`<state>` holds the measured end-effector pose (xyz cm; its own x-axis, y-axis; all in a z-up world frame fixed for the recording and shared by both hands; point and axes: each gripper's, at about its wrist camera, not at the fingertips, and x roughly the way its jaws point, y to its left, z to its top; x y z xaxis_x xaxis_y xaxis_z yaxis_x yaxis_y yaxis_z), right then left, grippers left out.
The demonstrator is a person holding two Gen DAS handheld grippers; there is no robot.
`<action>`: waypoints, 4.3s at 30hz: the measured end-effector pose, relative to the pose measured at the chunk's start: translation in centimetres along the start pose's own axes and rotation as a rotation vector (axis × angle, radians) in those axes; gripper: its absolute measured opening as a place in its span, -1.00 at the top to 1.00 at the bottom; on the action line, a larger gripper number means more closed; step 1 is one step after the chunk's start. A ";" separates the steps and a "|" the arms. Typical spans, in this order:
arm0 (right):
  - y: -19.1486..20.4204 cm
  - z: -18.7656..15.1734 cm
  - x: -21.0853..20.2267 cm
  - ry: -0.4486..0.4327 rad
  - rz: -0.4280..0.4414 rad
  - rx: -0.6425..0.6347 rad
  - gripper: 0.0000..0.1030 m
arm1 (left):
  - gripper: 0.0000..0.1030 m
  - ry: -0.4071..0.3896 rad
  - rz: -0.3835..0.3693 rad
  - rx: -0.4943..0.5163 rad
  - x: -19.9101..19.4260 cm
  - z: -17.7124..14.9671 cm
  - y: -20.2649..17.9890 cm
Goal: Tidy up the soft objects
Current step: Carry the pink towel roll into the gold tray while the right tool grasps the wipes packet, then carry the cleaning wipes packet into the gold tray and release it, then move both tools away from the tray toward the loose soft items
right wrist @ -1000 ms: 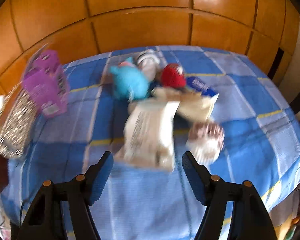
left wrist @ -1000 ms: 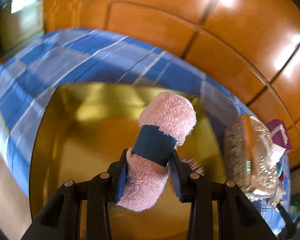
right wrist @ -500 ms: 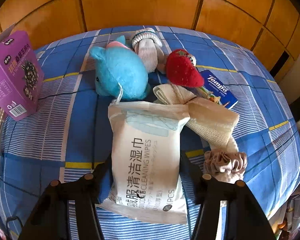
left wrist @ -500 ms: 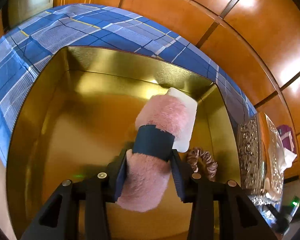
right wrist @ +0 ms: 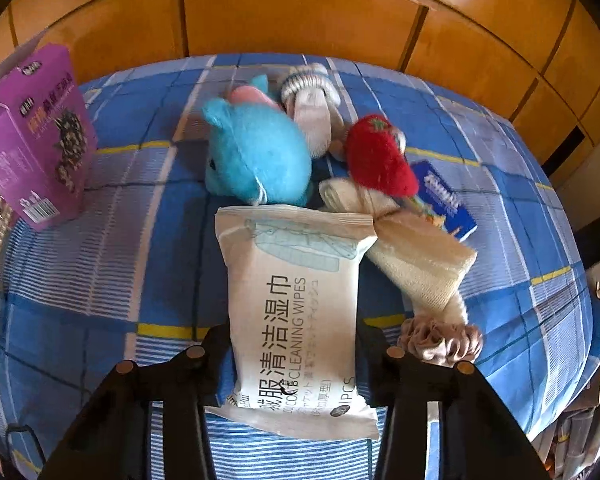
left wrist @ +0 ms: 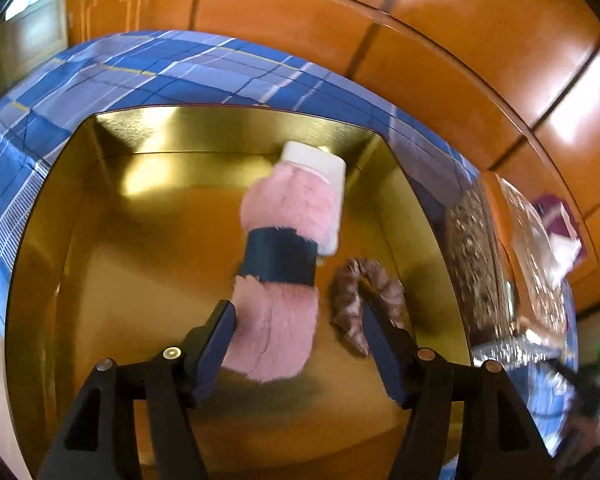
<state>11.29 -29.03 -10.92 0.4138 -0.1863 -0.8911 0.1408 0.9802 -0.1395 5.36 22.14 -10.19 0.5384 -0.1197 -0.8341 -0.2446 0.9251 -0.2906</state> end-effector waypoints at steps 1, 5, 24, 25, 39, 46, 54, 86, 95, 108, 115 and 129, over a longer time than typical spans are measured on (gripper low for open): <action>0.1 0.3 -0.5 -0.008 0.008 -0.002 0.12 | -0.29 -0.004 -0.002 0.012 -0.2 -0.2 -0.2; 0.3 1.9 -2.3 -0.038 0.046 -0.011 0.12 | -0.32 -0.028 -0.003 0.058 -1.2 -1.1 -0.9; 10.7 17.7 -5.3 -0.135 0.052 -0.227 0.12 | -0.33 -0.065 -0.042 0.130 -3.9 -2.4 -1.8; 11.7 18.2 -5.6 -0.147 0.045 -0.253 0.12 | -0.33 -0.063 -0.042 0.128 -3.8 -2.4 -1.7; 25.7 14.3 -14.1 -0.361 0.304 -0.770 0.12 | -0.34 -0.047 -0.037 0.112 -3.4 -3.2 -1.3; 30.3 6.5 -15.4 -0.262 0.491 -0.974 0.12 | -0.34 -0.100 0.028 0.129 -4.6 -3.0 -0.7; 32.3 0.0 -16.9 -0.216 0.562 -0.928 0.11 | -0.43 -0.198 0.166 0.059 -6.4 -2.3 1.7; 36.9 -6.9 -13.3 -0.229 0.536 -0.825 -0.20 | -0.59 -0.285 0.263 0.044 -8.5 -2.0 2.6; 31.9 -6.9 -16.1 -0.323 0.543 -0.714 -0.20 | -0.60 -0.289 0.246 0.075 -8.7 -2.2 1.8; 21.5 -6.3 -15.0 -0.317 0.449 -0.451 -0.20 | -0.60 -0.307 0.178 0.217 -9.8 -3.2 -2.5; 15.8 -6.0 -12.4 -0.245 0.381 -0.285 -0.20 | -0.60 -0.317 0.124 0.310 -10.8 -4.3 -5.5; 7.2 -8.5 -6.2 -0.058 0.195 -0.134 -0.20 | -0.60 -0.336 0.038 0.489 -11.8 -4.7 -12.1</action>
<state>2.11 -20.21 -10.07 0.4732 0.0080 -0.8809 -0.0660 0.9975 -0.0264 -1.84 10.67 0.93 0.7821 -0.0367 -0.6221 0.0887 0.9947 0.0528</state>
